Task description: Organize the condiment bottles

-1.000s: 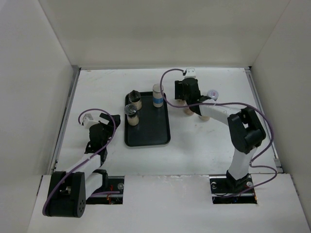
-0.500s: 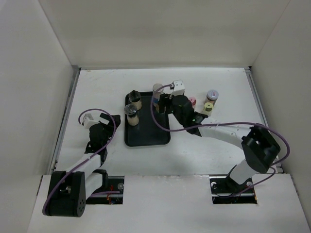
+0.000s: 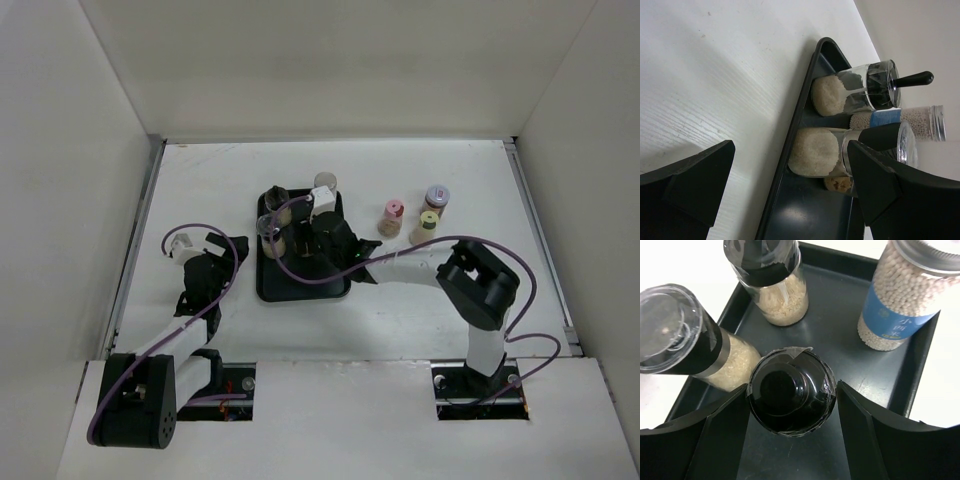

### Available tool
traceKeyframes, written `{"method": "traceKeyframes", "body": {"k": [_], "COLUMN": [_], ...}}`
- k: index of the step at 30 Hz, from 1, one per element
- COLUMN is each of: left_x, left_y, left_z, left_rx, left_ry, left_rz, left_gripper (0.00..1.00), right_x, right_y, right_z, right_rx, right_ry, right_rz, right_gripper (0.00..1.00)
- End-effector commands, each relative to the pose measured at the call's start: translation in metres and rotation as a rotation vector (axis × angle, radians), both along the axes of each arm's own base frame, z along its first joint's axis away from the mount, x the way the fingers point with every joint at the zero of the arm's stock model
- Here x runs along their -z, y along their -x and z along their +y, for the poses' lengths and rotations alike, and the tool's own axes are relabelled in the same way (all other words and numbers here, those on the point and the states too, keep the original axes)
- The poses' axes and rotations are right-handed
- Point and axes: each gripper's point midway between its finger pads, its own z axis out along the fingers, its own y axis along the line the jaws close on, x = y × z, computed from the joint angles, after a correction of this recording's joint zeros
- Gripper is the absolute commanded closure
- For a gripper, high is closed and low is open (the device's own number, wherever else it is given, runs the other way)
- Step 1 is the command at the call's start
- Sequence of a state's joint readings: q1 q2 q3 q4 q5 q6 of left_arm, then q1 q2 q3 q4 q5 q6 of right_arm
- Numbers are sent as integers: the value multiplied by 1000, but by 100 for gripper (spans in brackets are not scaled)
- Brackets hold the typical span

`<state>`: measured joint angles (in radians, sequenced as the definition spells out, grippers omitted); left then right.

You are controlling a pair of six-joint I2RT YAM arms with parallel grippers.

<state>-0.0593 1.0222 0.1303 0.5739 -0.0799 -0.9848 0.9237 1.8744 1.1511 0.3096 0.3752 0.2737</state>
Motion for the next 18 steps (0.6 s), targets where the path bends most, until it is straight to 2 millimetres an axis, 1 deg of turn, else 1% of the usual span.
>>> {"method": "traceKeyframes", "body": {"k": [1, 5, 8, 10, 14, 16, 18], "left_x": [-19, -17, -20, -20, -20, -22, -18], "left_y": [-7, -8, -7, -7, -7, -7, -7], "left_z": [-3, -2, -1, 1, 0, 1, 1], "left_rx": [5, 4, 1, -8, -2, -8, -9], "left_ry": [14, 16, 13, 11, 17, 10, 9], "left_rz": [-71, -65, -76, -74, -74, -80, -68], "left_gripper": [0, 0, 0, 0, 0, 0, 0], "right_x": [-50, -42, -39, -41, -48, -55, -63], "right_y": [-15, -17, -18, -19, -18, -13, -8], "right_z": [25, 27, 32, 32, 28, 22, 12], "right_rx": [9, 15, 11, 12, 28, 26, 27], "right_ry": [-150, -151, -162, -164, -184, -180, -173], "right_rz": [-107, -98, -90, -93, -96, -100, -108], "right_gripper": [35, 33, 32, 28, 13, 9, 7]}}
